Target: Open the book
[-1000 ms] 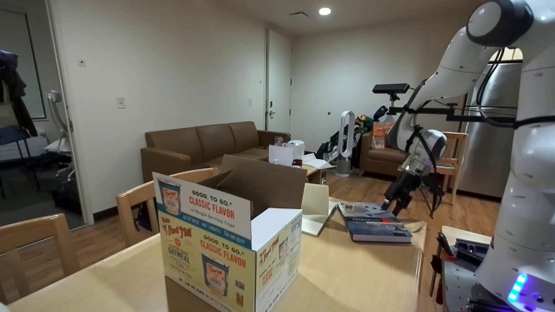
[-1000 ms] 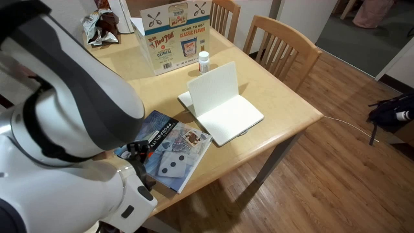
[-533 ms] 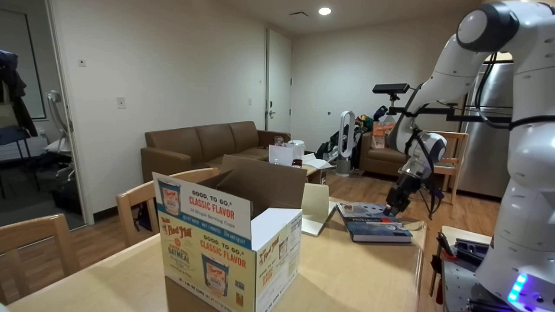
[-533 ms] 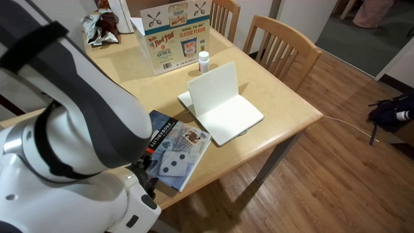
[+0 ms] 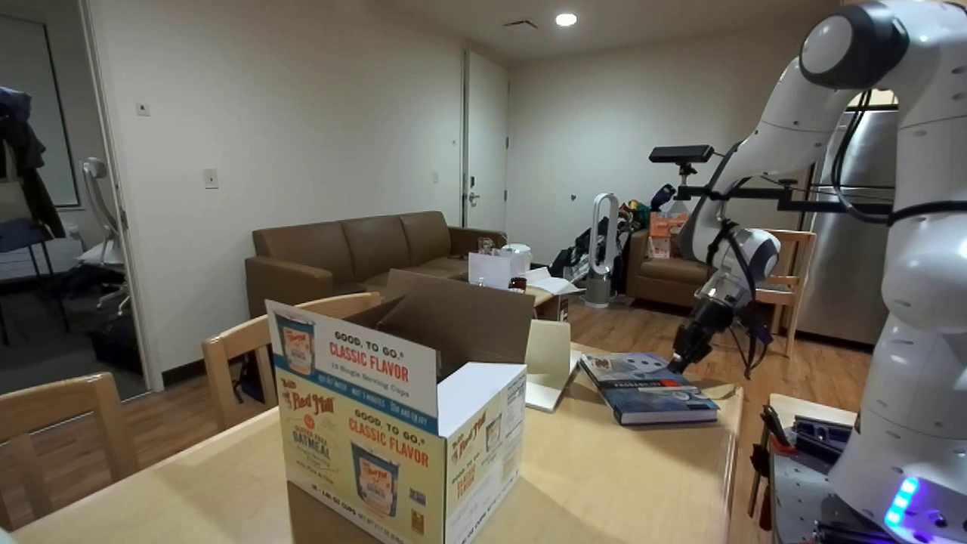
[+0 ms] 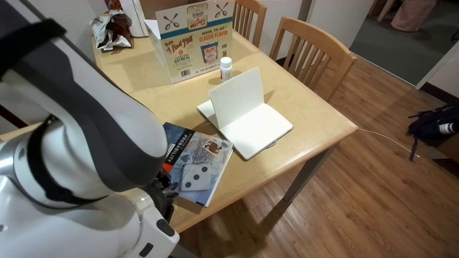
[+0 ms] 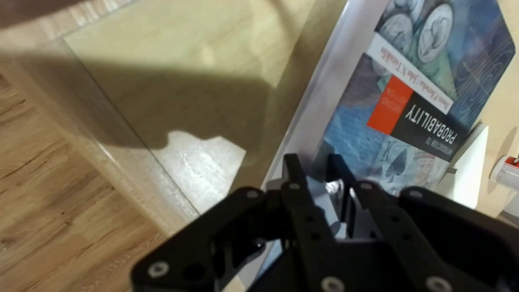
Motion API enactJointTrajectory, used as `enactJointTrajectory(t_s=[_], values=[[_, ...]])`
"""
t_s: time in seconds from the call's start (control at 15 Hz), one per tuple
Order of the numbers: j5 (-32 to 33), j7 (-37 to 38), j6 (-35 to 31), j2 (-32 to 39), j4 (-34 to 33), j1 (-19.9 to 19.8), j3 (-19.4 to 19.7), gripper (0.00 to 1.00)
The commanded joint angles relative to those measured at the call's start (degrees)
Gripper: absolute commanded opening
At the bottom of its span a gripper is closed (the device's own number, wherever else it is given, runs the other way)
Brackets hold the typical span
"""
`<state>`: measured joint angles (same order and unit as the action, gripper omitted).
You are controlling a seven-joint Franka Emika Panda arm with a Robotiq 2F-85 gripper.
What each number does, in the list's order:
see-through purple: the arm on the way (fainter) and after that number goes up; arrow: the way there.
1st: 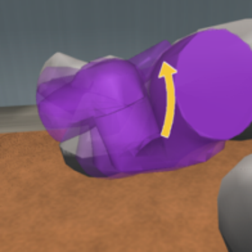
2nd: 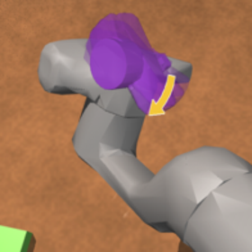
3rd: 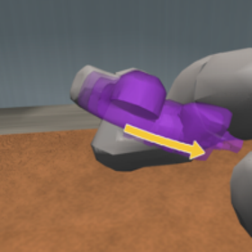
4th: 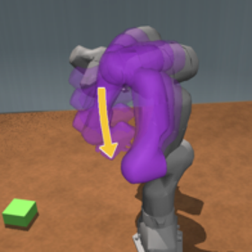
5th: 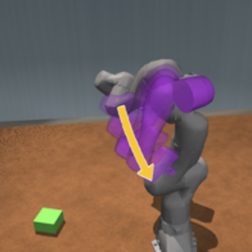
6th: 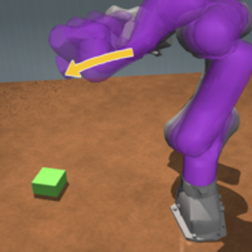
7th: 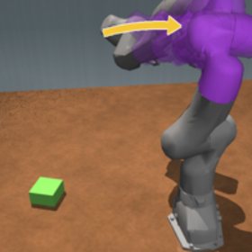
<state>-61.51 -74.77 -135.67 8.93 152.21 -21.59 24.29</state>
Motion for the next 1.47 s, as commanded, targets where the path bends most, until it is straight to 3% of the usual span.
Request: enactJointTrajectory(t_s=[0.0, 0.27, 0.6, 0.8, 1.13, 1.33, 1.4], values=[[-1.2, -0.4, -1.6, -0.3, 0.1, -0.4, -1.6, 0.05], [-0.3, 1.3, -2.9, -1.7, 0.3, 0.5, -2.2, 0.04], [2.1, 6.4, -7.1, -4.0, -1.1, 4.5, -6.5, 0.04], [7.9, 17.0, -10.5, -5.4, -1.9, 7.8, -9.1, 0.04], [25.7, 39.7, -14.4, -5.8, -1.9, 11.4, -11.7, 0.04], [35.9, 52.5, -9.8, -7.9, -3.2, 13.5, -11.9, 0.04], [37.5, 54.3, -7.7, -8.4, -4.0, 12.4, -13.7, 0.04]])
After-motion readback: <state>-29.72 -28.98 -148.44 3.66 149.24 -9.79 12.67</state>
